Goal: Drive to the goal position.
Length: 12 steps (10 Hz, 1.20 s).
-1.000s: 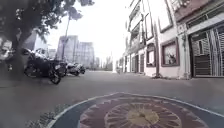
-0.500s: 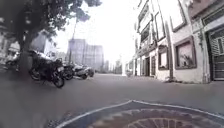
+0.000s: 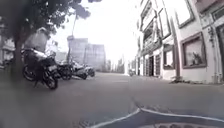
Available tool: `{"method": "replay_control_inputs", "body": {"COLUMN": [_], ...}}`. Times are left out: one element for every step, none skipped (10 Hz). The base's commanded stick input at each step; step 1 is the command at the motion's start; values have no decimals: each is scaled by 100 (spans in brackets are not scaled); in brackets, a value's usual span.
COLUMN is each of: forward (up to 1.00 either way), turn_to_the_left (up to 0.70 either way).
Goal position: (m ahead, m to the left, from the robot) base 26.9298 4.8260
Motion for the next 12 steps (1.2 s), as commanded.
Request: {"method": "replay_control_inputs", "body": {"forward": [100,100,100,100,100,100,100,100,100,100,100,100], "turn_to_the_left": [0,0,0,0,0,0,0,0,0,0,0,0]}}
